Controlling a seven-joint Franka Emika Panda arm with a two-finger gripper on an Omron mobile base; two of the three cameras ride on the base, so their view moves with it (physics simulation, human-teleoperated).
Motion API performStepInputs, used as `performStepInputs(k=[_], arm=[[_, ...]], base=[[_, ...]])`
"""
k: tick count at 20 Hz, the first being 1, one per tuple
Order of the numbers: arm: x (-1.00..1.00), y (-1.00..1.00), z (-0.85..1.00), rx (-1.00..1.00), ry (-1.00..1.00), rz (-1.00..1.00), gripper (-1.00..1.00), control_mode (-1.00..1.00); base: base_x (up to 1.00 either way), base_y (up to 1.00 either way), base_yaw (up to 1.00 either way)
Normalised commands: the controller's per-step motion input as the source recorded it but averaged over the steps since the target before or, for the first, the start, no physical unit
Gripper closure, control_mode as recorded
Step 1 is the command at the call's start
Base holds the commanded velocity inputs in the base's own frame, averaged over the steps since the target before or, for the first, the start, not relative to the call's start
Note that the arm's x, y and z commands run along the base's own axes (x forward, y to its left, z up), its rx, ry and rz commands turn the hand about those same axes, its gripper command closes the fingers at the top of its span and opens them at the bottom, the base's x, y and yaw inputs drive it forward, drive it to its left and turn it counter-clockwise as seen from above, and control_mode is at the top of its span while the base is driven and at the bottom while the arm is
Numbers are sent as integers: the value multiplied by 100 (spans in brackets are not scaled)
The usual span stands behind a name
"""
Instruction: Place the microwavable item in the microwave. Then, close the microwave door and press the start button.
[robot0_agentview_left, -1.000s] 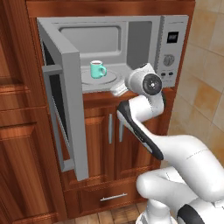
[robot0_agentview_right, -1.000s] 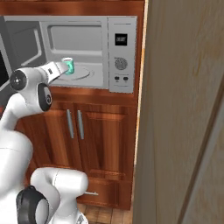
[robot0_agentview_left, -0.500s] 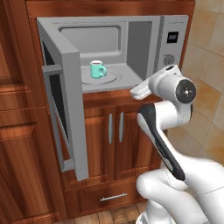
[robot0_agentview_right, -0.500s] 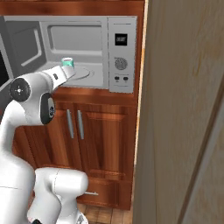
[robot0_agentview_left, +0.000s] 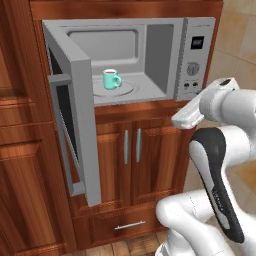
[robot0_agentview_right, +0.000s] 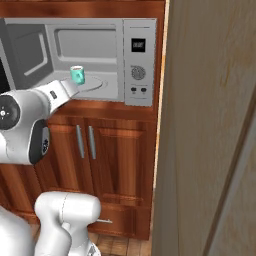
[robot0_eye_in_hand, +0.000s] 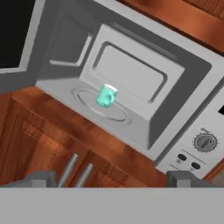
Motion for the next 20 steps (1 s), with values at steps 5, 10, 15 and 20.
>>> performStepInputs(k=[5,10,15,20], arm=[[-100,57,0,-22,-23,8,-100,-100],[-100,46,0,-23,-39,13,-100,-100],[-100,46,0,-24,-31,11,-100,-100],[-94,68,-15,-29,-24,10,-100,-100]], base=[[0,0,0],[0,0,0],[0,0,0],[0,0,0]])
